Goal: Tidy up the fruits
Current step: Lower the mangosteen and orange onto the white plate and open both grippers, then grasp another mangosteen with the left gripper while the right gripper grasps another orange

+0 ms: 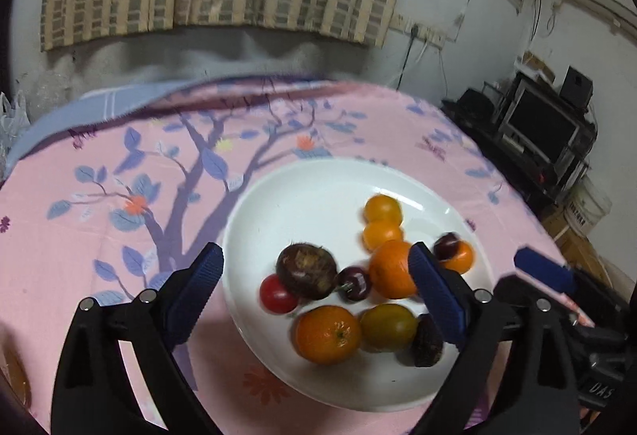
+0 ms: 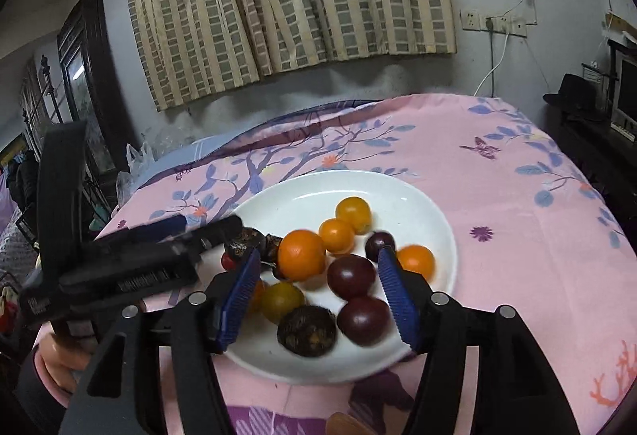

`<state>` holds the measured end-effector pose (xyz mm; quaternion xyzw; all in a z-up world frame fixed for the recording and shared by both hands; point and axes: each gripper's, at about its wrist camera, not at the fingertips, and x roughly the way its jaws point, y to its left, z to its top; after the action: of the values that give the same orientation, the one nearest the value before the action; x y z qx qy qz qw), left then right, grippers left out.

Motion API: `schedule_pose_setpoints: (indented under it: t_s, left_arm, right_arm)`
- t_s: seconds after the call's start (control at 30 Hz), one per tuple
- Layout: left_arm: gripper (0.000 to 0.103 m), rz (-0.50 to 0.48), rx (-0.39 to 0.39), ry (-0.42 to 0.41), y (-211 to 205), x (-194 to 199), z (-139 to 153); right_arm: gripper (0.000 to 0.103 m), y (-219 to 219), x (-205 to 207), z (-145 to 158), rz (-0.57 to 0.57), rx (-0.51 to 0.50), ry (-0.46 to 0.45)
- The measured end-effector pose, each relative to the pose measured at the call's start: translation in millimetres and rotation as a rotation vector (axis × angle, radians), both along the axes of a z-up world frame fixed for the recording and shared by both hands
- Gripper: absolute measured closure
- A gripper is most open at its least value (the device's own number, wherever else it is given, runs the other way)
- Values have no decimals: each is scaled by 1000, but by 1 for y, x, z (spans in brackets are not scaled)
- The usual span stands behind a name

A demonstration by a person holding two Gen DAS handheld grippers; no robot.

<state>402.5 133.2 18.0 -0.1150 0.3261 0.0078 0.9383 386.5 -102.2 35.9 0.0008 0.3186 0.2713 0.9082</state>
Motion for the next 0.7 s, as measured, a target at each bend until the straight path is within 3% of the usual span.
schedule_pose_setpoints:
  t_s: [0.23, 0.37, 0.53, 0.7]
  left_arm:
    - [7, -25, 20, 13, -16, -53, 25]
    - [5, -35, 20, 30, -27, -92, 5]
    - [5, -63, 54, 88, -37, -123, -31]
    - [5, -45, 51, 133, -33, -135, -51]
  right_arm:
    - [33, -50, -45, -11, -1, -14, 26]
    - [33, -62, -68, -27, 32, -51, 56]
    - [33, -65, -86, -51, 85, -87, 183]
    - [33, -59, -99, -59, 98, -169, 180]
